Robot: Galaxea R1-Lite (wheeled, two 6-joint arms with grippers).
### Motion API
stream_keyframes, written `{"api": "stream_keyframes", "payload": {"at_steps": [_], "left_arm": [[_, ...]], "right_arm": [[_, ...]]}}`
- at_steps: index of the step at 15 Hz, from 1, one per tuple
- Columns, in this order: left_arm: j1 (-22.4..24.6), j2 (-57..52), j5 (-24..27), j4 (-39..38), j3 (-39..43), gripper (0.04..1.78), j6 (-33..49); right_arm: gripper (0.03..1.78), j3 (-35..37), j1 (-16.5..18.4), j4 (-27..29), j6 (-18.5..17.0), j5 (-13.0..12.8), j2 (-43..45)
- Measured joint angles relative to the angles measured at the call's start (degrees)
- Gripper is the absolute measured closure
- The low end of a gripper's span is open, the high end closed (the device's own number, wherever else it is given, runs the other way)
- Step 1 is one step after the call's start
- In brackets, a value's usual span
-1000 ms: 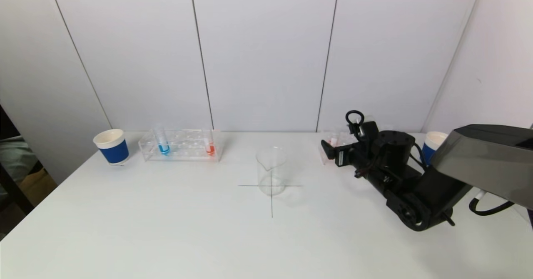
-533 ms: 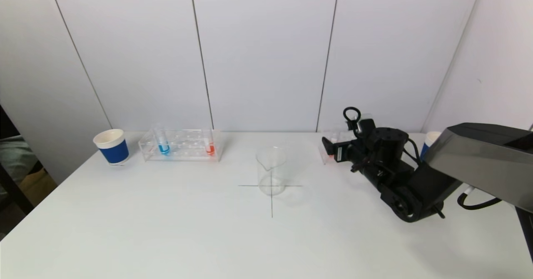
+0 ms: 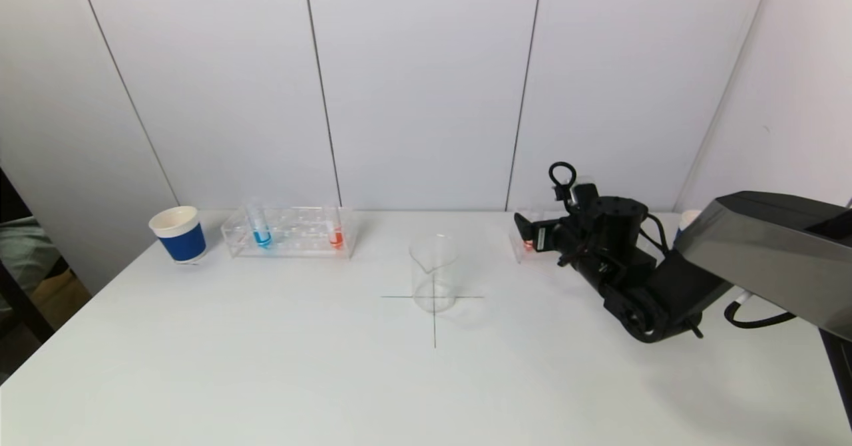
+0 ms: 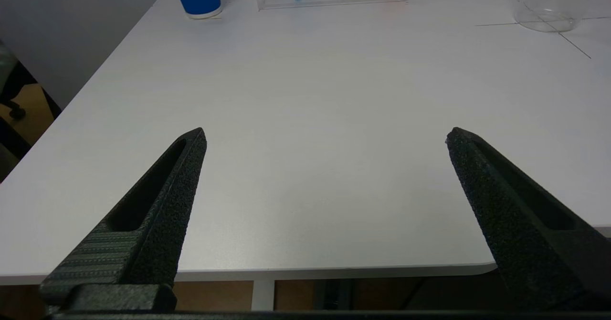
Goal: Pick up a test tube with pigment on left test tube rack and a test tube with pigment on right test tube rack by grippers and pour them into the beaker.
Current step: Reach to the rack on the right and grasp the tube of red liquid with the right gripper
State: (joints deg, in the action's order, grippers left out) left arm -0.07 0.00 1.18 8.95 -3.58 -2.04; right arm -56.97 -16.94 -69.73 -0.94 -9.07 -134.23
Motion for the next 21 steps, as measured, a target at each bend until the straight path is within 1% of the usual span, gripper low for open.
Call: {"api": "stream_keyframes", "payload": {"at_steps": [2, 5, 21], "left_arm": [[-0.02, 0.00, 0.00, 0.00, -0.02, 0.06, 0.04], [-0.02, 0.00, 0.00, 0.00, -0.02, 0.06, 0.04], [-0.02, 0.00, 0.00, 0.02, -0.02, 0.06, 0.04]], "right_arm": [[0.04, -0.37, -0.06, -0.33, -1.73, -0.96, -0.28], [0.04, -0.56, -0.17, -1.07, -2.45, -1.48, -0.77], [0.04, -0.44, -0.30, -1.13, -2.45, -1.51, -0.91]]}}
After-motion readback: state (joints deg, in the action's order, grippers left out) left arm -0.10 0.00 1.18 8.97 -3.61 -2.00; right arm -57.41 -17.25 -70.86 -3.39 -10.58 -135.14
